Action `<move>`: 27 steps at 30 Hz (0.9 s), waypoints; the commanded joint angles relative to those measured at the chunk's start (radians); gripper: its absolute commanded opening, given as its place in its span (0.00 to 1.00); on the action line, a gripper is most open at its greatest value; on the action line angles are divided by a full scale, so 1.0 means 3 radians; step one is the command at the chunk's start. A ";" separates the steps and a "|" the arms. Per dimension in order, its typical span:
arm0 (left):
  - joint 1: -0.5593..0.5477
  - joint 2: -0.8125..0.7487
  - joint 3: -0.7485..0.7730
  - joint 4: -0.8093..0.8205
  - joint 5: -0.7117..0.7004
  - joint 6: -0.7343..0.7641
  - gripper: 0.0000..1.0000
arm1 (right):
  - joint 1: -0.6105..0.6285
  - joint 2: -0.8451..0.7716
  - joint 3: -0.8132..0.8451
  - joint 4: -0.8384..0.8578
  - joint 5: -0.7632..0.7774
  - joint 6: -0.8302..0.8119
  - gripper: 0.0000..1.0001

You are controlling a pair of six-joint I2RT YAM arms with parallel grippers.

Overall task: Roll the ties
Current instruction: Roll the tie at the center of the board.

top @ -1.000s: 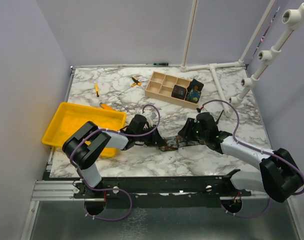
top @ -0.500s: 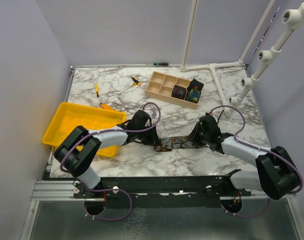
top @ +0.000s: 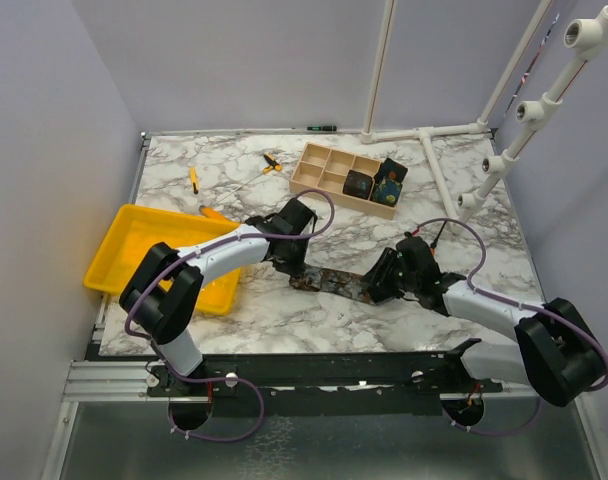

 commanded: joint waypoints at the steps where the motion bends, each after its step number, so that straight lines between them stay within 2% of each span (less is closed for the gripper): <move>1: -0.0004 0.0161 0.0273 -0.0827 -0.0931 0.0224 0.00 | 0.0012 -0.0213 0.0001 -0.0337 0.0038 -0.0051 0.53; 9: -0.0257 0.0477 0.0786 -0.1476 -0.2046 0.0076 0.00 | 0.0012 -0.0644 0.0021 -0.0658 0.0012 -0.0255 0.54; 20: -0.0614 0.1054 0.1443 -0.2304 -0.3060 -0.0478 0.00 | 0.0012 -0.0766 -0.0340 -0.0626 -0.0160 -0.0244 0.54; 27: -0.0876 0.1636 0.2001 -0.2787 -0.3438 -0.0822 0.00 | 0.0012 -0.0912 -0.0437 -0.0723 -0.0134 -0.0293 0.53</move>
